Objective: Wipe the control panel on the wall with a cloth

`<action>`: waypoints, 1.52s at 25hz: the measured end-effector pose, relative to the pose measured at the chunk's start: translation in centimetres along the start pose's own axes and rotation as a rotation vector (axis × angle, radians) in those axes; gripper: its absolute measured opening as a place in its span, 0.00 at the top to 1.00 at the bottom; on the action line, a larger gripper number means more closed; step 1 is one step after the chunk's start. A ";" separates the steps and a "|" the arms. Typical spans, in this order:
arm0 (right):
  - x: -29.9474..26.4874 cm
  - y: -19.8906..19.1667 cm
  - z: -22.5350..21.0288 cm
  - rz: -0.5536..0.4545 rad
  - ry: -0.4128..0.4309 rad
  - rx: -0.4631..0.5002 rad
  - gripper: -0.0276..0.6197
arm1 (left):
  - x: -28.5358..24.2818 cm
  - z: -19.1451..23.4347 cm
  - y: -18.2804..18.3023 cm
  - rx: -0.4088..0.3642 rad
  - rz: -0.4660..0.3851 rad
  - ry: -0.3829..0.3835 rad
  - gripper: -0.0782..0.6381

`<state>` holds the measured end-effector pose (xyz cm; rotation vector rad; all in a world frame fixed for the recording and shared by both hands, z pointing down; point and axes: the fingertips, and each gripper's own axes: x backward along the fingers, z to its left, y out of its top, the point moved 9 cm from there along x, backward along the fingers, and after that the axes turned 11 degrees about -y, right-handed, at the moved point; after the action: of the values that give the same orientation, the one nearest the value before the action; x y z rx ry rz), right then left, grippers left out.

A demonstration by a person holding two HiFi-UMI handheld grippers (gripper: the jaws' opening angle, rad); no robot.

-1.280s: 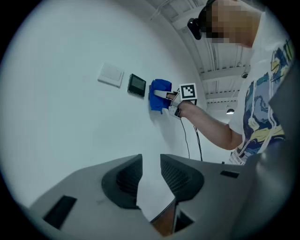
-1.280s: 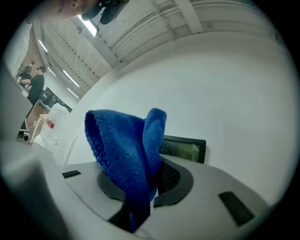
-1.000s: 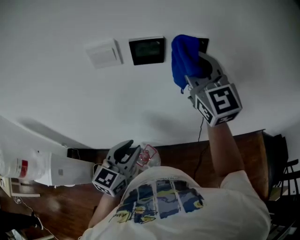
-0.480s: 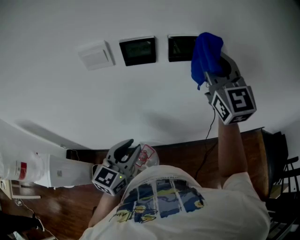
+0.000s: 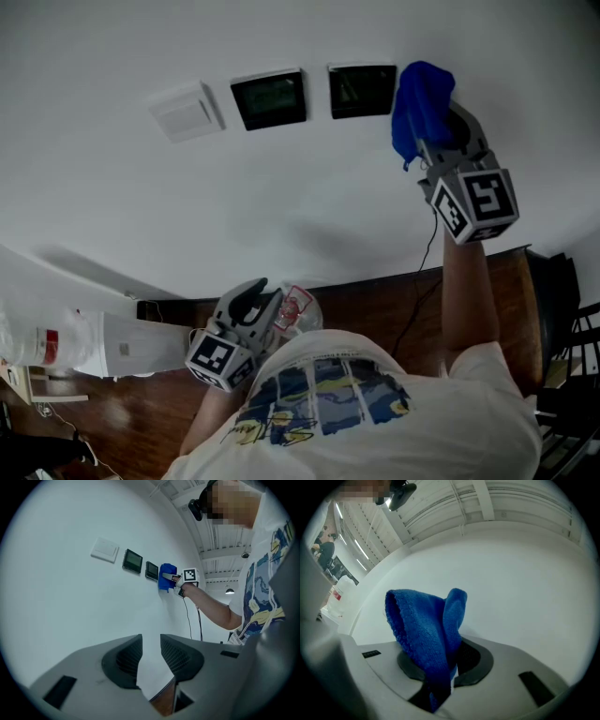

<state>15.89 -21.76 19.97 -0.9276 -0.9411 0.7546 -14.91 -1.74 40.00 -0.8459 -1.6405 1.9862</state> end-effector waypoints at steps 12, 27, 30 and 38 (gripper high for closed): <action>0.5 1.8 7.7 -0.031 0.140 0.015 0.81 | 1.7 0.7 -0.8 -0.003 0.004 -0.023 0.76; -2.8 1.8 7.6 -0.030 0.124 0.034 0.81 | 3.2 1.5 -1.3 0.018 -0.016 0.029 0.76; -2.3 1.6 5.5 -0.028 0.091 0.043 0.81 | 2.4 1.2 -1.0 0.016 0.000 0.012 0.76; -1.0 0.4 0.5 -0.005 -0.002 0.027 0.81 | 0.1 0.4 -0.4 -0.004 0.016 -0.018 0.76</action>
<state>14.96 -22.33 19.46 -0.9011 -0.9325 0.7622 -15.23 -1.89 40.45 -0.8475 -1.6533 2.0073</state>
